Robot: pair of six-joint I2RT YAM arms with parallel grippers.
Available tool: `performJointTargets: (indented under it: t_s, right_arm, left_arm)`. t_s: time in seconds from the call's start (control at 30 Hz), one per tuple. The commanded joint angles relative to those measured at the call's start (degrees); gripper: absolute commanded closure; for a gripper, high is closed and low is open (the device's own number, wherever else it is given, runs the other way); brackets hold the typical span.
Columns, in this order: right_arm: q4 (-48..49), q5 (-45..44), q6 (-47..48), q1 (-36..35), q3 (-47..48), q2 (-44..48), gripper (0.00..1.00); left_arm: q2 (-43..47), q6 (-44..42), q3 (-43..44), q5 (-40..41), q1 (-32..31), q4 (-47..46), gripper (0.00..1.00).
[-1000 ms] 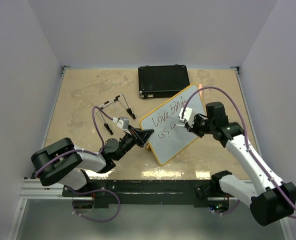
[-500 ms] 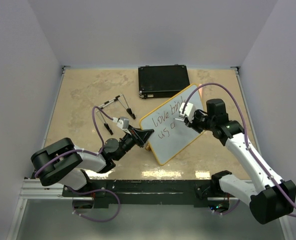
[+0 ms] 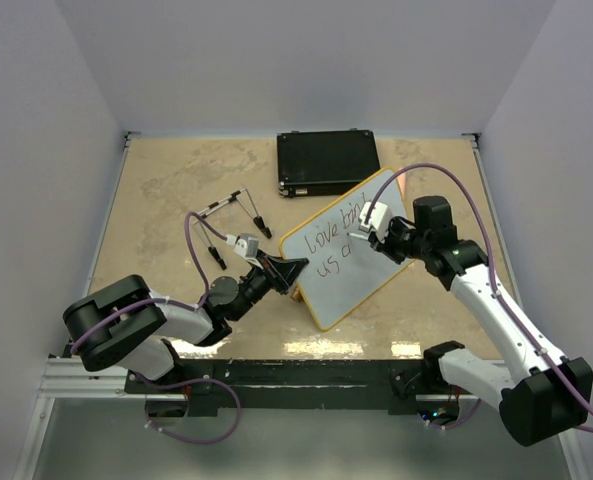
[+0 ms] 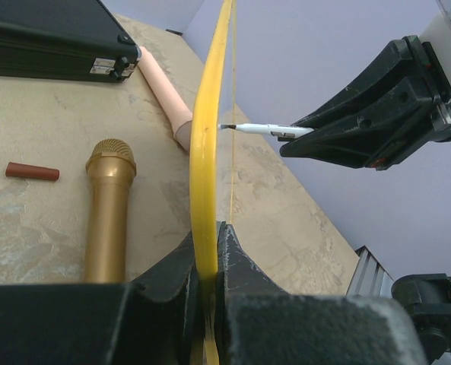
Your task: Write a sentence on the whiteboard
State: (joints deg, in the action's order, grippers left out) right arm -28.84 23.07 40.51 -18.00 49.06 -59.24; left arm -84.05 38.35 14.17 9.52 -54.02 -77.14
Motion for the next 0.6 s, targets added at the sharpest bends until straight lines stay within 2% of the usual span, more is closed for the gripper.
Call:
performJointTargets:
  t_s: [0.0, 0.57]
  right_arm:
    - [-0.25, -0.83, 0.8, 0.16, 1.66, -0.7, 1.0]
    - [-4.82, -1.89, 3.61, 0.07, -2.12, 1.41, 1.0]
  left_arm:
    - [-1.2, -6.09, -0.11, -3.28, -0.56, 0.77, 1.0]
    - [-0.94, -6.0, -0.2, -2.58, -0.65, 0.86, 1.0]
